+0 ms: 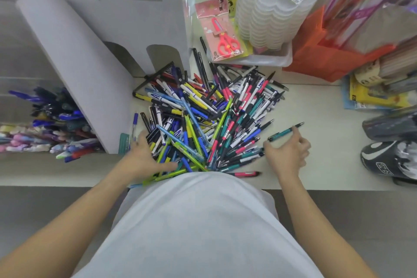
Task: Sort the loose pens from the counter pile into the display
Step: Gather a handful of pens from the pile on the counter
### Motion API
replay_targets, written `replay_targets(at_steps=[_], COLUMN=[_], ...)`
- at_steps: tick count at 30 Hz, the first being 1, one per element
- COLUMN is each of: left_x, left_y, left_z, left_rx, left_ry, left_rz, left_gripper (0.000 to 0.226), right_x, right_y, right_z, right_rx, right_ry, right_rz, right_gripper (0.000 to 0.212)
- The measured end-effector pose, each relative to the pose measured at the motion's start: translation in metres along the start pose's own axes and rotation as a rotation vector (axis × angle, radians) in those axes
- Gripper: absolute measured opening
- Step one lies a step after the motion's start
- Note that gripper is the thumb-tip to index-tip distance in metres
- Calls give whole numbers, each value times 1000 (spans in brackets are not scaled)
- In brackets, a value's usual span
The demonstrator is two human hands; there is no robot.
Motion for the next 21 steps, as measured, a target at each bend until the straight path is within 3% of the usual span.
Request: replay_targets(at_steps=[3,11,14,19,21], left_x=[-3,20,24,25,25], left_y=[16,19,15,12,13], left_z=[-3,-6,-2,1,1], left_rx=[-42,117,156,196,193], left_ry=[-18,28,23,40,33], left_rz=[98,56,19,-72,-49], left_gripper=[142,120,121,119,114], right_x=[8,-33,-33,-7,3], right_y=[4,50,40,20,33], right_z=[9,-5,-6,-37,-49], right_rx=[-52,-335,-461,-518,-586], right_ry=[42,-199,-230,-386,-447], right_rz=[190,267,288,-183,-259], right_gripper=[93,78,86,108,114])
Point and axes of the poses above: each hand's wrist, its own z-axis towards the middle knuckle, its own y-axis out of the palm, x = y × z, the point moved 5 cm from there along z, towards the middle knuckle, and after that the axes turned 11 degrees about -x, right-handed, at the moved point
